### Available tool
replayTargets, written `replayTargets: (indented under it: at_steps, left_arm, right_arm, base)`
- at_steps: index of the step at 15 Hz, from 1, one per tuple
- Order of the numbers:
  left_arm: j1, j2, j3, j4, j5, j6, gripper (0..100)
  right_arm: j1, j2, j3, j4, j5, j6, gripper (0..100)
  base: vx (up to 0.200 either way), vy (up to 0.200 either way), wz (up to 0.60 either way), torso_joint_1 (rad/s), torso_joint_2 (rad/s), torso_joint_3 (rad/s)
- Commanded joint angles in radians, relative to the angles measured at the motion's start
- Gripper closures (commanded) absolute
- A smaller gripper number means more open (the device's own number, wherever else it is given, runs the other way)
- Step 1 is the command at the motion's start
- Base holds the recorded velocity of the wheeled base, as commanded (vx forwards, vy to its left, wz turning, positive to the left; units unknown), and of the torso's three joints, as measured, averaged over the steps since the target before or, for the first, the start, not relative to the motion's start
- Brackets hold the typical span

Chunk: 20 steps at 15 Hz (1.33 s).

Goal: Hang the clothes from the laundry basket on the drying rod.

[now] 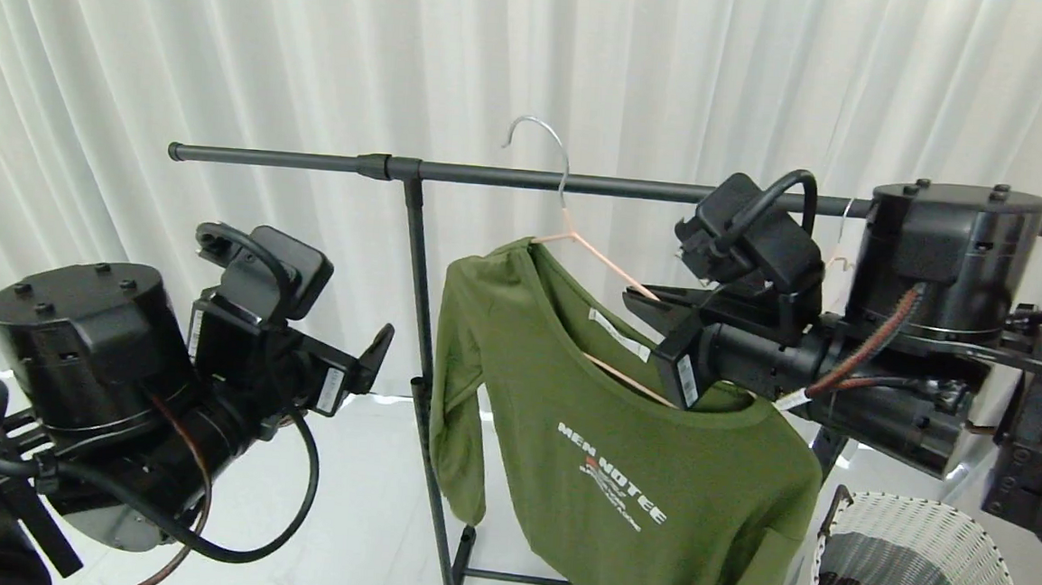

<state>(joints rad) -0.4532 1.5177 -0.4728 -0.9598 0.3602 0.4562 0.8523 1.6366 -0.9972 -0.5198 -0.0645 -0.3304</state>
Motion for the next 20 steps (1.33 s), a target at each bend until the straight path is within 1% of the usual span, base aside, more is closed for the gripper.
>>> replayTargets:
  at_steps: [1,3,4,5,6,7,9,12,13,16,20]
  left_arm:
    - [0.099,-0.040,0.045,-0.002,-0.070,0.001,0]
    - [0.174,-0.022,0.052,-0.002,-0.184,0.001,0]
    - [0.189,-0.014,0.056,-0.002,-0.219,0.002,0]
    - [0.229,-0.002,0.065,-0.002,-0.311,0.002,0]
    - [0.251,0.009,0.066,-0.002,-0.362,0.002,0]
    - [0.284,0.019,0.066,-0.002,-0.432,0.002,0]
    - [0.338,0.038,0.068,-0.002,-0.512,0.002,0]
    - [0.367,0.035,0.082,-0.002,-0.577,0.001,0]
    - [0.367,0.029,0.103,-0.004,-0.627,0.002,0]
    - [0.366,0.029,0.114,-0.004,-0.673,0.002,0]
    - [0.363,0.032,0.097,-0.004,-0.682,0.002,0]
  right_arm:
    - [-0.013,-0.081,0.060,0.000,0.046,-0.012,100]
    - [-0.027,-0.119,0.097,0.000,0.118,-0.013,100]
    - [-0.030,-0.129,0.103,0.000,0.138,-0.013,100]
    - [-0.033,-0.146,0.114,0.000,0.189,-0.013,100]
    - [-0.035,-0.150,0.114,0.000,0.216,-0.015,100]
    - [-0.035,-0.153,0.114,0.000,0.250,-0.015,100]
    - [-0.035,-0.158,0.114,0.003,0.293,-0.013,100]
    - [-0.035,-0.158,0.112,0.003,0.299,-0.013,100]
    - [-0.035,-0.158,0.112,0.003,0.315,-0.013,100]
    - [-0.035,-0.166,0.114,0.003,0.334,-0.013,100]
    - [-0.030,-0.173,0.126,0.001,0.370,-0.012,100]
  base:
    - [0.000,0.000,0.00,0.000,0.00,0.000]
    - [0.000,0.000,0.00,0.000,0.00,0.000]
    - [0.000,0.000,0.00,0.000,0.00,0.000]
    - [0.000,0.000,0.00,0.000,0.00,0.000]
    - [0.000,0.000,0.00,0.000,0.00,0.000]
    - [0.000,0.000,0.00,0.000,0.00,0.000]
    - [0.000,0.000,0.00,0.000,0.00,0.000]
    - [0.000,0.000,0.00,0.000,0.00,0.000]
    - [0.000,0.000,0.00,0.000,0.00,0.000]
    - [0.000,0.000,0.00,0.000,0.00,0.000]
    - [0.000,0.000,0.00,0.000,0.00,0.000]
